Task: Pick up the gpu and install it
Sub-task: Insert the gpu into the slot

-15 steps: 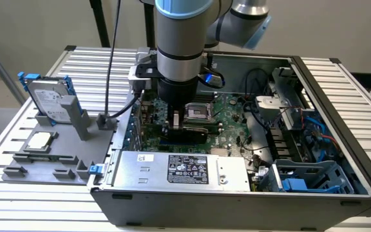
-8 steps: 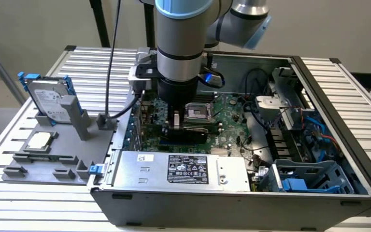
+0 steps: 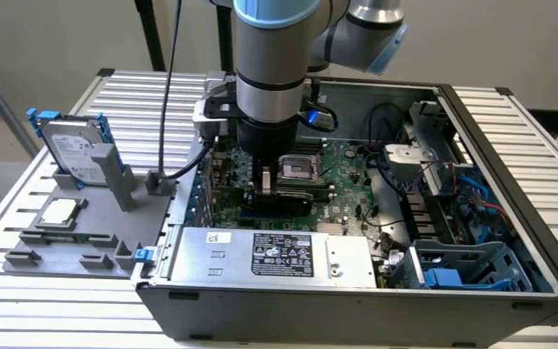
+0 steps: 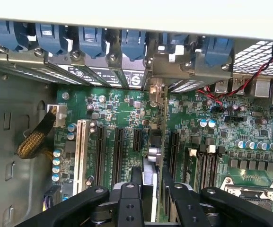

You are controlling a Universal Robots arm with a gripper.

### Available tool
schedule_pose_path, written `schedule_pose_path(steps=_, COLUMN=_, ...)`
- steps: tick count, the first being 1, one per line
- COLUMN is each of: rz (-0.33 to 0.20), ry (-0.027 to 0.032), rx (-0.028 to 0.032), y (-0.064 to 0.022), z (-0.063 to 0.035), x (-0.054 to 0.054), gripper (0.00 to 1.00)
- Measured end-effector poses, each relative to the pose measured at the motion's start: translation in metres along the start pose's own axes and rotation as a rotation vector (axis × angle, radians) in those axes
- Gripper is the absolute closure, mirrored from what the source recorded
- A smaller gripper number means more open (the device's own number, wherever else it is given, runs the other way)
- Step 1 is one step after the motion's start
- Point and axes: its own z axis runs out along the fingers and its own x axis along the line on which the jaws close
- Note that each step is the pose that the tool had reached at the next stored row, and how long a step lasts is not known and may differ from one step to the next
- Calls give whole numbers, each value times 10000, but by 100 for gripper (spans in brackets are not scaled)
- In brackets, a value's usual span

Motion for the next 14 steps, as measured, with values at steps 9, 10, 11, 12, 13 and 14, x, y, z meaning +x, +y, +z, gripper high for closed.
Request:
schedule_pose_path(steps=9, rz=7, ry=1, rx=-19, y=-1, z=11, x=0, gripper=73)
schedule_pose_path(steps=10, rz=8, ry=0, rx=-21, y=-1, z=12, x=0, gripper=73)
schedule_pose_path(steps=11, rz=9, ry=0, rx=-23, y=-1, z=13, x=0, gripper=73)
schedule_pose_path(steps=12, rz=10, ry=1, rx=-28, y=0, z=12, x=0, gripper=73)
schedule_pose_path(steps=13, rz=10, ry=6, rx=-31, y=-1, z=10, x=0, gripper=73)
schedule_pose_path(steps=14, rz=9, ry=7, rx=-34, y=-1, z=10, x=0, gripper=73)
